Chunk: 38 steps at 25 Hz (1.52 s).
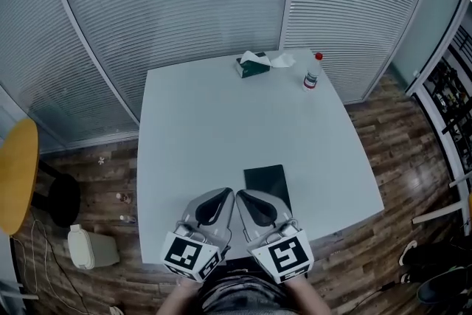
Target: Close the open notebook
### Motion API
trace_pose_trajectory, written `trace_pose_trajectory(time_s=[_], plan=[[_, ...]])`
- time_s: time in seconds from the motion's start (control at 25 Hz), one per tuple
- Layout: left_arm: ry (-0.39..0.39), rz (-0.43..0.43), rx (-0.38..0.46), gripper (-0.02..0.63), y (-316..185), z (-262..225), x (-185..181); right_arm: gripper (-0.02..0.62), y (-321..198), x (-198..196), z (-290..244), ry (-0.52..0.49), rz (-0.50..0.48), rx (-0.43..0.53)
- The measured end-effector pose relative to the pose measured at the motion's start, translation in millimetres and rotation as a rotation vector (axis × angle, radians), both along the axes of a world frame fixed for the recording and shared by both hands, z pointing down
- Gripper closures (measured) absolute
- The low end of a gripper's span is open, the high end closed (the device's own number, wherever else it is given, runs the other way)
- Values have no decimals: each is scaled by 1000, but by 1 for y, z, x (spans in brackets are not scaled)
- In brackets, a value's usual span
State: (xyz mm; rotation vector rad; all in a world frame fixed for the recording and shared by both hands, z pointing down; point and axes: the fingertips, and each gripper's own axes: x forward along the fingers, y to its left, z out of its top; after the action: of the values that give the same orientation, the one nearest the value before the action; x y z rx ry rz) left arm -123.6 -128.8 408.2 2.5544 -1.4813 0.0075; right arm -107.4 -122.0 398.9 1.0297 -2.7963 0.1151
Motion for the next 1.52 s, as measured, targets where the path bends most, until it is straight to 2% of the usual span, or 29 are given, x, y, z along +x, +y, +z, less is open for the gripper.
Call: trace_pose_trajectory(time_s=[0.32, 0.76, 1.2, 1.52], plan=[[6, -8, 36, 601, 4, -18, 1, 592, 5, 3, -11, -24, 8, 6], [-4, 18, 32, 601, 8, -16, 12, 592, 5, 18, -12, -38, 49, 31], [6, 42, 14, 601, 9, -9, 18, 594, 7, 20, -4, -8, 43, -6], [-1, 54, -3, 601, 10, -3, 24, 594, 5, 27, -2, -39, 41, -24]])
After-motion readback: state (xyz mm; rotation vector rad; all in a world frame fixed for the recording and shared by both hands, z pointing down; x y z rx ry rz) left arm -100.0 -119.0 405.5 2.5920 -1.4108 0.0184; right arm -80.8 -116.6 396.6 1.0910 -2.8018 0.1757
